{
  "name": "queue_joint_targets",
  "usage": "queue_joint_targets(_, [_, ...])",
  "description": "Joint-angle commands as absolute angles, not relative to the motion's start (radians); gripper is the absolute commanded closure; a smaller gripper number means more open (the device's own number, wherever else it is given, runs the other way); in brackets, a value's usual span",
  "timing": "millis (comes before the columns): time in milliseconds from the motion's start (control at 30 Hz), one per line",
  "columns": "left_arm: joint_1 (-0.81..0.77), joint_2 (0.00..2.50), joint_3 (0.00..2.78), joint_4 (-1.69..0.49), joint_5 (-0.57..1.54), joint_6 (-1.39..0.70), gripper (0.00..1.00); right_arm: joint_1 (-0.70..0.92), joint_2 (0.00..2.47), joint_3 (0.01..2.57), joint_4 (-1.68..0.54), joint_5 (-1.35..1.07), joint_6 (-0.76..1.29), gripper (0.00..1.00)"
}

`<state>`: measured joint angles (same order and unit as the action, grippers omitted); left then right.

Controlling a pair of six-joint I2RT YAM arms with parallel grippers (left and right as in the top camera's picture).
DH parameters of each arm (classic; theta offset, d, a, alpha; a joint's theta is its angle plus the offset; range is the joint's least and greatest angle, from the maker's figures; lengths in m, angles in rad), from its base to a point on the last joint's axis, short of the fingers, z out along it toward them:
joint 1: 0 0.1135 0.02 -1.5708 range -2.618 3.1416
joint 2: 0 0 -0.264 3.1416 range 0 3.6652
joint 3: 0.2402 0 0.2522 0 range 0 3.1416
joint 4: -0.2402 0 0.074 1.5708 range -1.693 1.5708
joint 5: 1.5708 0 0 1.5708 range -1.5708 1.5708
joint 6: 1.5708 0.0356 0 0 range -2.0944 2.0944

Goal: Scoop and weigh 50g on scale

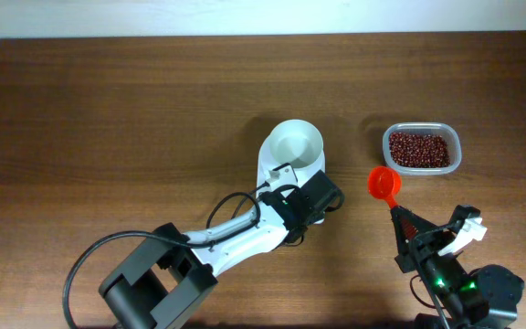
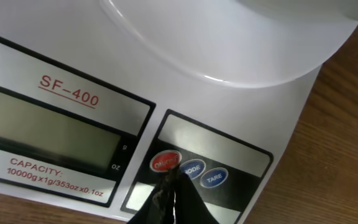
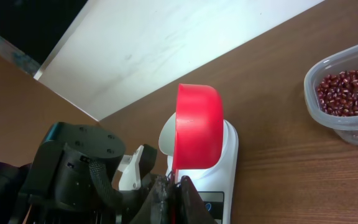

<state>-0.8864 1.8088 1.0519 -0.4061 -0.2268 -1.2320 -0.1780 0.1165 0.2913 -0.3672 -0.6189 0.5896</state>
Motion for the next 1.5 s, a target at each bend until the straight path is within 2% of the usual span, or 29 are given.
queue_joint_targets(0, [-0.888,1.82,1.062,-0.4,-0.252,-1.244,0.93,-0.186,0.11,0.307,-0.364,-0.617,0.576,0.96])
queue_joint_targets(700, [-0.888,1.827,1.062,-0.381,-0.286,-1.244,0.91,-0.184,0.11,0.307,-0.364,-0.621,0.577,0.96])
queue_joint_targets(1467, [-0.874,1.839,1.062,-0.386,-0.281,-1.245,0.95,-0.184,0.11,0.307,-0.364,-0.629,0.583,0.96])
